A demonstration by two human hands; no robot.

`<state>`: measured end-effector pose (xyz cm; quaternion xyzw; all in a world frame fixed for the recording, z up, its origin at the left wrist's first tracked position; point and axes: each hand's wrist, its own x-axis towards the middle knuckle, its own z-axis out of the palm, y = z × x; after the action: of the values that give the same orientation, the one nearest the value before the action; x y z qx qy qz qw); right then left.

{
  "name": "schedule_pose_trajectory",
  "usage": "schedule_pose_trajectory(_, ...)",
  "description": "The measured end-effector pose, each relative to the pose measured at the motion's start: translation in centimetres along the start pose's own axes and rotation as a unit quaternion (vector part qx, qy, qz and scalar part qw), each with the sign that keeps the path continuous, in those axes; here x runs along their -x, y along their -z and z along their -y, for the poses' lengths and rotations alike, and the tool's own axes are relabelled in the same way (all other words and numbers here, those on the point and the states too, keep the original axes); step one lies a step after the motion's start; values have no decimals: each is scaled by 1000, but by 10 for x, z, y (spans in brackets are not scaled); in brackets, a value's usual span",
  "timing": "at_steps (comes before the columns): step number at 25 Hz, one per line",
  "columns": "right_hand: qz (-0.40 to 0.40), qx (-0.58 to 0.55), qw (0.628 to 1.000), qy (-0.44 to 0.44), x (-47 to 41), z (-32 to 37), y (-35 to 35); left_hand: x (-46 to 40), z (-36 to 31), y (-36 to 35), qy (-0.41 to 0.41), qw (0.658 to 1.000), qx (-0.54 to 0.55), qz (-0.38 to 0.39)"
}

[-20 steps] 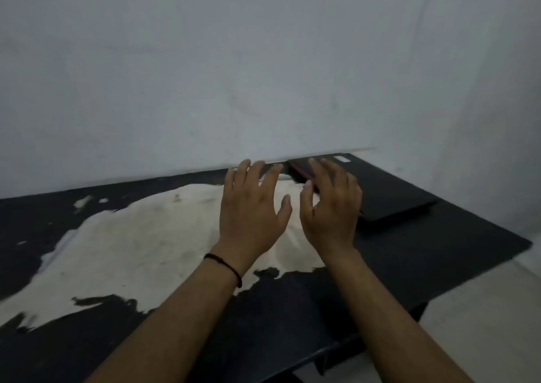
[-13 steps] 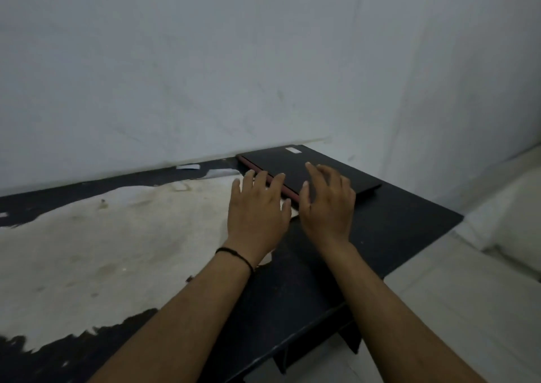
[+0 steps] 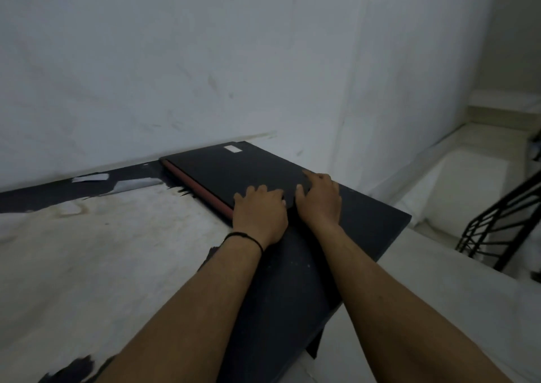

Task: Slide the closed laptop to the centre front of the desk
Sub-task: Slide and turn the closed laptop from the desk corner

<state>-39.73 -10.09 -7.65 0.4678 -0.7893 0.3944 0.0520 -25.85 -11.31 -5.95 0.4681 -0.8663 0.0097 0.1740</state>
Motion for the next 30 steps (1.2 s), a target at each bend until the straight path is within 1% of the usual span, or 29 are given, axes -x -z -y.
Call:
schedule_pose_trajectory(3,11,-62,996,-71,-20,-14,-4,-2,-1,-11,0,1000,-29,-3)
schedule_pose_trajectory(6,23,-57,992,-111,-28,-17,-10,-2,3,-17,-9,998,-68,-1)
schedule_pose_trajectory(13,42,-82,988,-127,-14,-8,0,8,7,-7,-28,996,-88,7)
schedule_pose_trajectory(17,16,-60,987,-146,26,8,9,39,32,10,-70,993,-94,7)
schedule_pose_trajectory(20,15,-46,988,-147,63,26,18,73,54,25,-79,991,-106,3)
schedule_pose_trajectory(23,14,-45,993,-110,100,38,22,102,78,36,-70,992,-103,2)
schedule_pose_trajectory(25,21,-59,994,-93,107,35,30,111,85,41,-71,994,-89,-3)
schedule_pose_trajectory(28,53,-80,987,-132,93,27,41,108,72,42,-40,996,-72,-18)
schedule_pose_trajectory(30,64,-34,986,-149,89,28,41,104,55,37,1,997,-76,-19)
